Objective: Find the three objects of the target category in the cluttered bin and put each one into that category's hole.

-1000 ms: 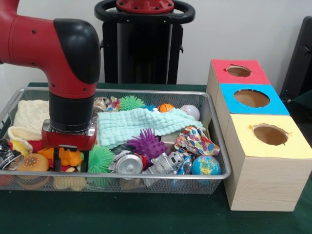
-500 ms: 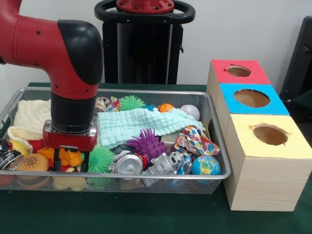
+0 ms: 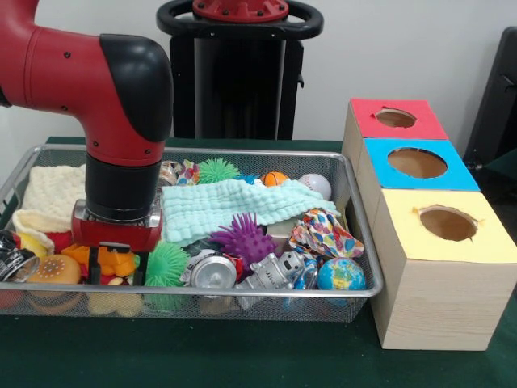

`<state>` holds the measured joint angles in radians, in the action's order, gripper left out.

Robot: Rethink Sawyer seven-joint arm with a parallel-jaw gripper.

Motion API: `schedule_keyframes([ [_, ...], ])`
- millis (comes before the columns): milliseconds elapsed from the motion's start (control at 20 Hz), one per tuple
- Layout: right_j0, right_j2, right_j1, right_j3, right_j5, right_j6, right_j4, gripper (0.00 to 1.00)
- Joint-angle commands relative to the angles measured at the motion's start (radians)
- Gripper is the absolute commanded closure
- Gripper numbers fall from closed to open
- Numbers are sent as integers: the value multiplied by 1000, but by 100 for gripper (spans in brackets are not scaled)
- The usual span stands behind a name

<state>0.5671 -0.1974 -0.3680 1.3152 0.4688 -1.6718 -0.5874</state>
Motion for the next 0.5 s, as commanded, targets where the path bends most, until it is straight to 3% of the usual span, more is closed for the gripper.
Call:
schedule_keyframes([
  [50,7,15,114,-66,-125,-12,-99,0],
  [250,3,20,114,-66,-121,-20,-95,0],
  [300,-3,29,114,-68,-120,-32,-94,100],
  [500,10,17,119,-61,-155,-49,-83,100],
])
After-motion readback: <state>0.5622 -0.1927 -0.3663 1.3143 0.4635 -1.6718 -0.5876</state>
